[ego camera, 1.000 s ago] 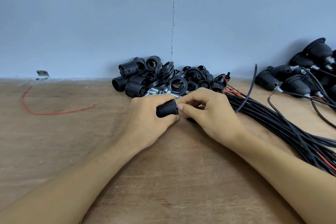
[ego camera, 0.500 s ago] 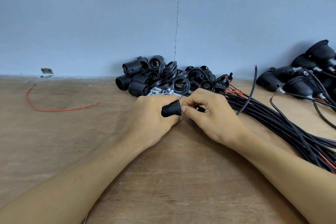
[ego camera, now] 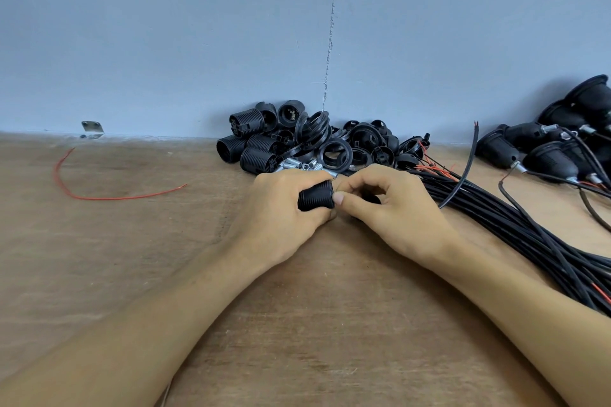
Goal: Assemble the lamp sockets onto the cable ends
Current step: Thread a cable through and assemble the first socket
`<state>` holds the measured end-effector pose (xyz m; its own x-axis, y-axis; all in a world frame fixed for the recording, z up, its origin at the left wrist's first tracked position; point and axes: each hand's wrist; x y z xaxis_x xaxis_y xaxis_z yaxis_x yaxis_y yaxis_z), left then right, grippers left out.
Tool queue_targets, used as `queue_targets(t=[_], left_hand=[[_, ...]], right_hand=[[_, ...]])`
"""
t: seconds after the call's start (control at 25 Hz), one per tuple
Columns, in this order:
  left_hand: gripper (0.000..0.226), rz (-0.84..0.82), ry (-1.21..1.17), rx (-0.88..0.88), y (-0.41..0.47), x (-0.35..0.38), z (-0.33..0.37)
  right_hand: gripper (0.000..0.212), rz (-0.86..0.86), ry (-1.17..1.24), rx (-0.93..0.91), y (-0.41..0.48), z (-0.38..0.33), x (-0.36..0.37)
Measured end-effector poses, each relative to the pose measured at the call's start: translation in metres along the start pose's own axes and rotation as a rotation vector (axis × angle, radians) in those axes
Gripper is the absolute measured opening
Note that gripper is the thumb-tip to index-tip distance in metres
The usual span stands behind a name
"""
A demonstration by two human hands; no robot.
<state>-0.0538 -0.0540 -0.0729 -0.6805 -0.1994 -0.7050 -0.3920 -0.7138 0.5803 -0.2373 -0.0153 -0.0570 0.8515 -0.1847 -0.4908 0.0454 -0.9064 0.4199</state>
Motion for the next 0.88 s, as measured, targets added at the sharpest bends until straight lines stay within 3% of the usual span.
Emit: queue_targets(t=[0.16, 0.32, 0.48, 0.88], left_hand=[[0.016, -0.004, 0.004, -0.008, 0.0, -0.002, 0.0], [0.027, -0.02, 0.003, -0.001, -0.001, -0.002, 0.003], [0.014, -0.026, 0.031, 0.004, -0.002, -0.002, 0.007], [0.012, -0.025, 0.043, -0.018, -0.002, 0.0, 0.008]], right_hand=[[0.013, -0.016, -0.002, 0.034, 0.001, 0.0, -0.002], [0.011, -0.036, -0.045, -0.004, 0.0, -0.001, -0.001], [0.014, -0.052, -0.049, 0.014, 0.001, -0.002, -0.001], [0.009, -0.039, -0.054, 0.033, 0.001, -0.001, 0.001]])
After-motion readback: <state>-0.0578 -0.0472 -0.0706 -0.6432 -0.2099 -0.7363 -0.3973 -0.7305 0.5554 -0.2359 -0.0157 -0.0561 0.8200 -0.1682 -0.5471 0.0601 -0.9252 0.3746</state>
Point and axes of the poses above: each hand's wrist, its own y-axis towards the middle knuckle, its own x-axis out of the palm, z = x × y, and after that the axes turned 8 degrees about y, right-handed
